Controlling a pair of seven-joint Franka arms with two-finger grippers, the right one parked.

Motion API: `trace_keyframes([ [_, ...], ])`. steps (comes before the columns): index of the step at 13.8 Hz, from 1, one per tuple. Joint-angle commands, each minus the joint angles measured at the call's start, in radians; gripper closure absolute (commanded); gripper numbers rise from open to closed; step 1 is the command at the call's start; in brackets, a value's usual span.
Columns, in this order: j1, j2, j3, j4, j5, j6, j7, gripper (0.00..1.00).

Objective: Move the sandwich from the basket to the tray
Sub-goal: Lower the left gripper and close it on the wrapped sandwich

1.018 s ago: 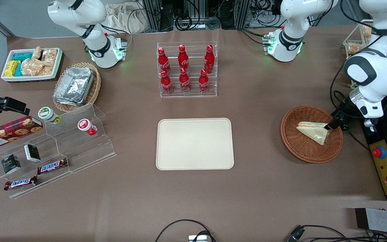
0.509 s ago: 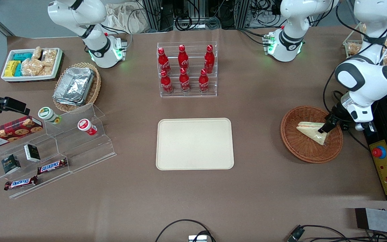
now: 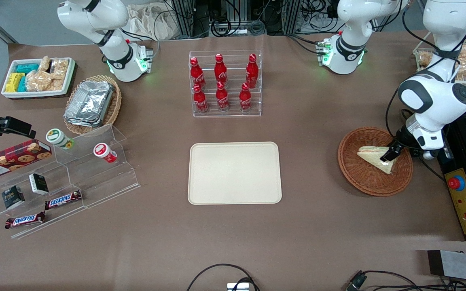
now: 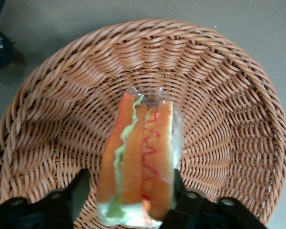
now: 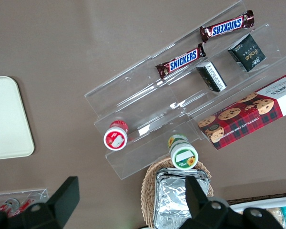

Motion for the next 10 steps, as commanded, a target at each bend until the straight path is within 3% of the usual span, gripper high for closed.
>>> trace_keyframes([
  [1, -0.023, -0.005, -0.002, 0.001, -0.014, 0.018, -0.013, 0.85],
  [3, -0.046, -0.028, -0.001, 0.004, -0.016, 0.013, -0.012, 1.00],
  [8, -0.059, -0.111, -0.005, 0.006, 0.018, -0.060, -0.003, 1.00],
  [10, -0.059, -0.160, -0.008, 0.023, 0.141, -0.152, -0.006, 1.00],
])
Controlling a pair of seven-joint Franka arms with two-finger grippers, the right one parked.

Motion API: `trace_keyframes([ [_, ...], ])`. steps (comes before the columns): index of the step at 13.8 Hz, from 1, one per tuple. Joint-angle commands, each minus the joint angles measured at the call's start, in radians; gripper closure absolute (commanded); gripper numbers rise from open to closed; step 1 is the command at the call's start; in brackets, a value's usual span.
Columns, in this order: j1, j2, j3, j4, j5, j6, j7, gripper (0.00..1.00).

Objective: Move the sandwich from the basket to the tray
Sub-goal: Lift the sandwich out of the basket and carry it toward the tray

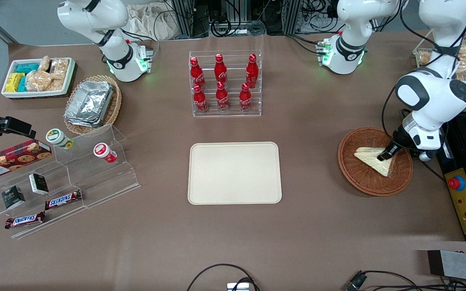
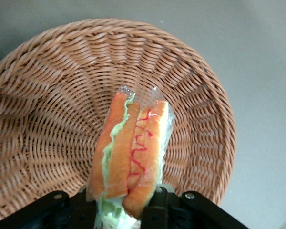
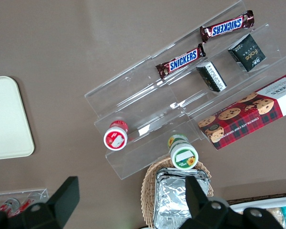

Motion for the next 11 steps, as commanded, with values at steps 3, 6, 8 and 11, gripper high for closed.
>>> trace_keyframes([
  [3, 0.000, -0.122, -0.029, 0.076, 0.226, -0.251, -0.013, 1.00],
  [6, 0.000, -0.121, -0.109, 0.217, 0.318, -0.429, -0.013, 1.00],
  [8, 0.000, -0.112, -0.181, 0.311, 0.366, -0.533, -0.013, 1.00],
  [11, 0.000, -0.084, -0.314, 0.373, 0.400, -0.560, -0.073, 1.00],
])
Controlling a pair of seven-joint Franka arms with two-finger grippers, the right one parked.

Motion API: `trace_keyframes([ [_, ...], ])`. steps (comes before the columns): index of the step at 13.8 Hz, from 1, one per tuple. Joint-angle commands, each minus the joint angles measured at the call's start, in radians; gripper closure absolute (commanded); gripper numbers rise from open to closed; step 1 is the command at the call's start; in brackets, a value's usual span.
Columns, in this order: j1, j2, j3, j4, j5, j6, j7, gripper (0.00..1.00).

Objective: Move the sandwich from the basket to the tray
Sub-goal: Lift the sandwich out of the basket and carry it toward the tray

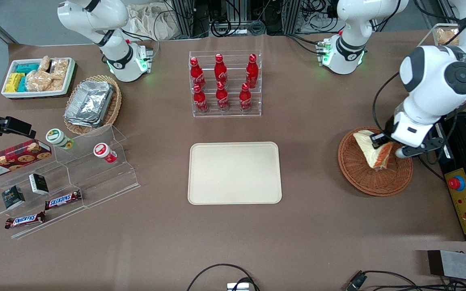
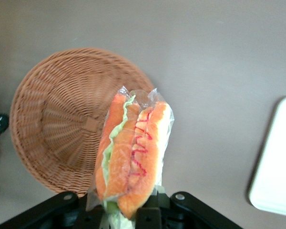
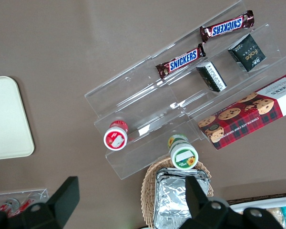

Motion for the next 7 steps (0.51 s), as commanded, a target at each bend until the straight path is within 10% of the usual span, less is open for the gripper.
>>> trace_keyframes([
  [1, 0.003, 0.057, -0.112, 0.071, 0.062, -0.026, -0.100, 1.00],
  [7, -0.005, 0.165, -0.287, 0.200, 0.157, -0.084, -0.234, 1.00],
])
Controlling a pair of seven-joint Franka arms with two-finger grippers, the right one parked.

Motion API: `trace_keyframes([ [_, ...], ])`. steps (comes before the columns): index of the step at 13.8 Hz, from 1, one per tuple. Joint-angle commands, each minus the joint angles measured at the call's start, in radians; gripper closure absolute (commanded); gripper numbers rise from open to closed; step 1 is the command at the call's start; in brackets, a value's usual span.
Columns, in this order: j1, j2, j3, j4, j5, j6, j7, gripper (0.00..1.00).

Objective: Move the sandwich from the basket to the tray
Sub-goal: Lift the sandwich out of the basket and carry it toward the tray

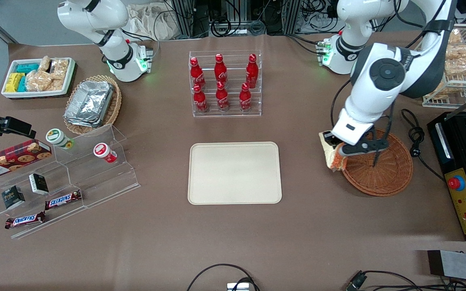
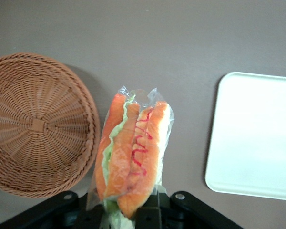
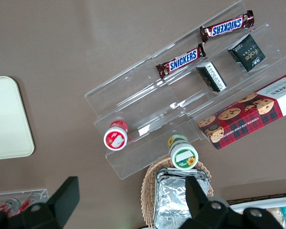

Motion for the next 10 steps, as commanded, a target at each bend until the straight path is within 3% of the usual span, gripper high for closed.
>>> trace_keyframes([
  [1, -0.013, 0.079, -0.055, 0.093, 0.063, -0.041, -0.066, 1.00],
  [5, -0.135, 0.208, -0.055, 0.185, 0.196, -0.048, -0.235, 0.99],
  [8, -0.195, 0.288, -0.055, 0.271, 0.207, -0.068, -0.250, 0.99],
  [10, -0.223, 0.326, -0.055, 0.291, 0.254, -0.067, -0.246, 0.96],
])
